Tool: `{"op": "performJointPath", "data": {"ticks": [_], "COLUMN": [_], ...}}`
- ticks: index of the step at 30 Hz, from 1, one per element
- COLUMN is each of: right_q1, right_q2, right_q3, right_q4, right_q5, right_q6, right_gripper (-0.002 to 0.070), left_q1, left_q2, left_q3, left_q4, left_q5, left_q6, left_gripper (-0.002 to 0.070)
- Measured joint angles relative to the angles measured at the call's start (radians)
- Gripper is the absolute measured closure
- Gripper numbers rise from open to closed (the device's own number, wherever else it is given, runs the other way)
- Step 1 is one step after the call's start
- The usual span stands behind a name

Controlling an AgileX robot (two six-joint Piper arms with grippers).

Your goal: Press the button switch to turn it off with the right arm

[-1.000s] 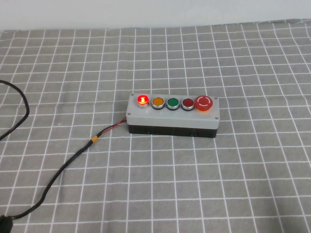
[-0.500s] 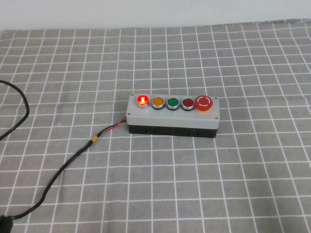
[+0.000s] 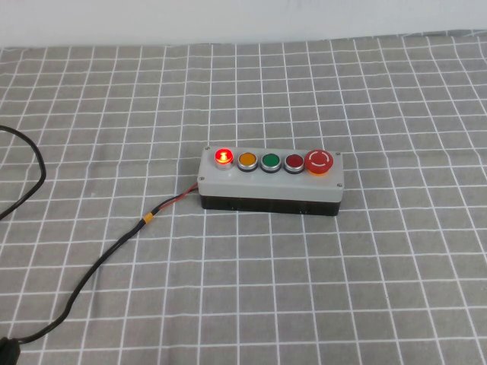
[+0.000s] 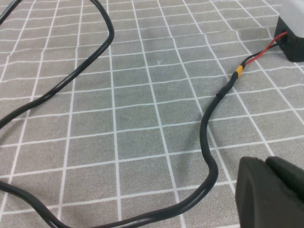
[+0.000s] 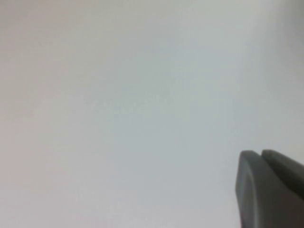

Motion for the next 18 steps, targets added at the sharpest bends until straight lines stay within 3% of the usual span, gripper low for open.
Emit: {"op": "performJointPath", "data": {"ticks": [10, 14, 18], "right_q1": [0.000, 0.000, 0.000], "right_q2": [0.474, 0.634, 0.770], "right_q3": [-0.444, -0.532, -0.578], "right_q4": [0.022, 0.073, 0.294], "right_q5": [0.549, 0.577, 0.585], "right_q6": [-0.013, -0.100, -0.207], "right_gripper": [0.0692, 0.0692, 0.0692], "left_q1": [0.000, 0.000, 0.000], "left_q2": [0.000, 0.000, 0.000], "left_q3": [0.000, 0.000, 0.000], "left_q4": [0.000, 0.000, 0.000], "left_q5": [0.000, 0.000, 0.000], "left_q6": [0.000, 0.000, 0.000], "left_gripper": [0.0678, 0.0678, 0.0678]}}
